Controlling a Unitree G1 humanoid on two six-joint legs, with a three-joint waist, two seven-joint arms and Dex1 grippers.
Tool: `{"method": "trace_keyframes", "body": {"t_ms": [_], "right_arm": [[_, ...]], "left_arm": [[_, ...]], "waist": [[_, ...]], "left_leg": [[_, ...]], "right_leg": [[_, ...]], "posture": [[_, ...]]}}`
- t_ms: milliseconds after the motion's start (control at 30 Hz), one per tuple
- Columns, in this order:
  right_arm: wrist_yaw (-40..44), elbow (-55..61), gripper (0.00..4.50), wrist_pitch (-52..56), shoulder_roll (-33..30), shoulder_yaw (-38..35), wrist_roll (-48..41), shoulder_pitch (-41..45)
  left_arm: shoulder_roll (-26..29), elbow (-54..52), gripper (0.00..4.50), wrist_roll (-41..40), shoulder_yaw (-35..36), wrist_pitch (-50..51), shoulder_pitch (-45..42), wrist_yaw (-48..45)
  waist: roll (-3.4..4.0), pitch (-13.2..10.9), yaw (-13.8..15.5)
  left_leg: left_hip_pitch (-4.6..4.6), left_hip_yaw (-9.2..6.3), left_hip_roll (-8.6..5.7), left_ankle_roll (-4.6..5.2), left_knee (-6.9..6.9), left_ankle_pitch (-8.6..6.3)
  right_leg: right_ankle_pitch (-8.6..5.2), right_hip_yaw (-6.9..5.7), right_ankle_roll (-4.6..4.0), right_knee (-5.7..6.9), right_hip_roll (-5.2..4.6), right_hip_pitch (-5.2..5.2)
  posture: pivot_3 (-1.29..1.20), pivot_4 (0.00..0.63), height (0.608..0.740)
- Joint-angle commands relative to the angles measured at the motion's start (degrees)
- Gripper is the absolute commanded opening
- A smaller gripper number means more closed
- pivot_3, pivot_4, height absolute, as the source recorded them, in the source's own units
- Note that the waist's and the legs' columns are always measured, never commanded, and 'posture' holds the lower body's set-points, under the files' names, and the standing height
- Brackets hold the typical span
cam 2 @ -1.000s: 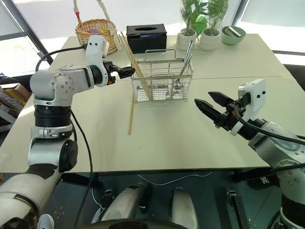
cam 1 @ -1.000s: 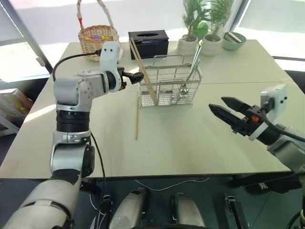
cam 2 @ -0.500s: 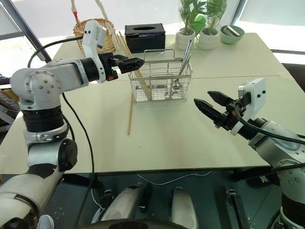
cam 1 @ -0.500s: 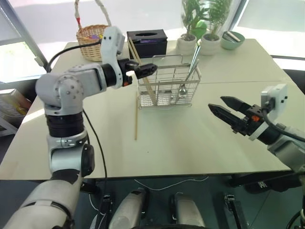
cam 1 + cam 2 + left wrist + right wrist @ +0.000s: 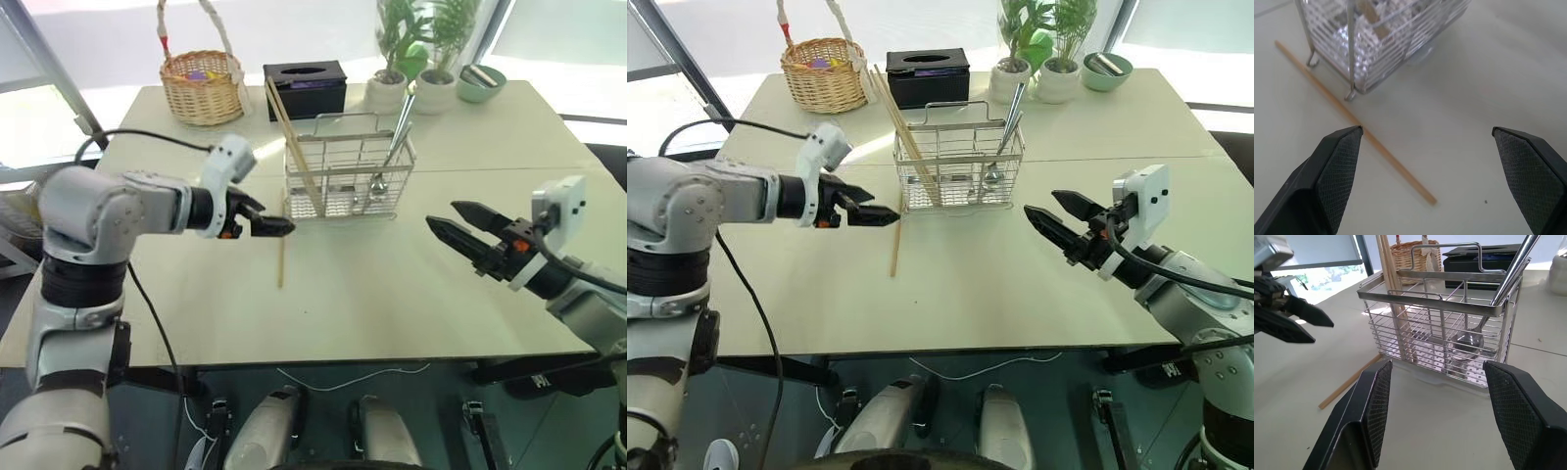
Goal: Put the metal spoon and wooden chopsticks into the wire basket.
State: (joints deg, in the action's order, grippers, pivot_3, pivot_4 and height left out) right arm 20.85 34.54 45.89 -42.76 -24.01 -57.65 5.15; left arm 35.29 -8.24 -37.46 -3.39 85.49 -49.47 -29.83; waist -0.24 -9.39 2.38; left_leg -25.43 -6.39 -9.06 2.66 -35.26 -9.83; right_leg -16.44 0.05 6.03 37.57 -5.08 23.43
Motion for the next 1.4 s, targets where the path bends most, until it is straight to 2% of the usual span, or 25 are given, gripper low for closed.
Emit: {"method": "trace_keyframes", "body": {"t_ms": [33, 133, 333, 800, 900, 967, 1100, 1133, 1400], "right_arm": [[-0.9, 2.1, 3.07, -0.6, 0.4, -0.7, -1.4, 1.0], [-1.7, 2.5, 3.07, -0.6, 0.7, -0.6, -1.8, 1.0], [-2.9, 3.5, 3.07, -0.8, 1.1, -0.4, -2.5, 0.4], [-2.9, 4.5, 3.07, -1.2, 1.3, -0.2, -3.0, -1.4], [-1.3, 5.1, 3.07, -0.5, 0.4, -0.2, -4.3, -2.5], [1.3, 6.9, 3.07, 0.2, -0.9, -0.4, -5.9, -4.7], [5.7, 10.5, 3.07, 0.8, -3.7, -0.7, -8.2, -9.7], [5.9, 10.6, 3.07, 0.7, -4.1, -0.8, -8.5, -10.2], [5.8, 10.3, 3.07, 0.1, -5.2, -1.3, -9.4, -10.9]], "left_arm": [[-6.8, 6.1, 4.46, 6.5, 2.5, -0.1, 0.6, 9.1], [-12.0, 8.4, 4.46, 8.6, 3.9, -0.5, 1.0, 12.5], [-17.1, 13.5, 4.46, 13.0, 4.3, -0.4, 0.4, 17.0], [-20.0, 21.8, 4.46, 17.2, -0.2, 0.8, -1.7, 16.8], [-20.3, 23.4, 3.56, 17.8, -0.4, 0.5, -2.5, 16.4], [-20.6, 24.2, 2.62, 18.4, -0.4, 0.2, -3.0, 16.1], [-21.2, 25.8, 0.44, 19.2, -0.2, -0.7, -3.8, 15.7], [-21.3, 26.1, 0.05, 19.4, -0.1, -0.9, -3.9, 15.6], [-21.9, 27.1, 0.05, 20.5, 0.8, -0.5, -4.4, 15.4]], "waist": [[0.0, 0.0, 0.0], [-0.04, 0.0, -0.1], [-0.07, 0.0, -0.1], [0.07, 0.1, 0.0], [0.08, 0.1, 0.0], [0.08, 0.1, 0.0], [0.09, 0.1, 0.2], [0.09, 0.1, 0.2], [0.09, 0.1, 0.2]], "left_leg": [[0.0, 0.0, 0.0, 0.0, 0.0, 0.0], [-0.06, 0.01, -0.01, 0.01, -0.02, 0.0], [-0.07, 0.0, 0.0, 0.0, 0.12, 0.01], [0.1, 0.0, 0.0, -0.01, 0.02, 0.0], [0.14, 0.0, -0.01, -0.01, 0.01, 0.0], [0.13, 0.01, -0.01, -0.01, 0.01, 0.0], [0.11, -0.01, -0.01, -0.01, 0.01, 0.0], [0.09, -0.01, -0.01, -0.01, 0.01, 0.0], [0.1, 0.0, -0.02, -0.01, 0.01, -0.01]], "right_leg": [[0.0, -0.01, -0.01, -0.04, -0.01, -0.02], [0.02, 0.0, 0.01, -0.13, -0.02, -0.07], [0.11, -0.01, 0.18, -0.09, 0.02, 0.04], [0.11, -0.02, 0.13, -0.1, 0.01, -0.15], [0.11, -0.03, 0.13, -0.11, -0.01, -0.12], [0.12, -0.03, 0.14, -0.11, -0.01, -0.16], [0.12, -0.09, 0.18, -0.14, -0.03, -0.11], [0.12, -0.09, 0.18, -0.17, -0.03, -0.12], [0.13, -0.1, 0.19, -0.38, -0.08, -0.2]], "posture": [[0.0, 0.15, 0.725], [0.0, 0.15, 0.725], [0.0, 0.15, 0.725], [0.0, 0.15, 0.725], [0.0, 0.15, 0.725], [0.0, 0.15, 0.725], [0.0, 0.15, 0.725], [0.0, 0.15, 0.725], [0.0, 0.15, 0.725]]}}
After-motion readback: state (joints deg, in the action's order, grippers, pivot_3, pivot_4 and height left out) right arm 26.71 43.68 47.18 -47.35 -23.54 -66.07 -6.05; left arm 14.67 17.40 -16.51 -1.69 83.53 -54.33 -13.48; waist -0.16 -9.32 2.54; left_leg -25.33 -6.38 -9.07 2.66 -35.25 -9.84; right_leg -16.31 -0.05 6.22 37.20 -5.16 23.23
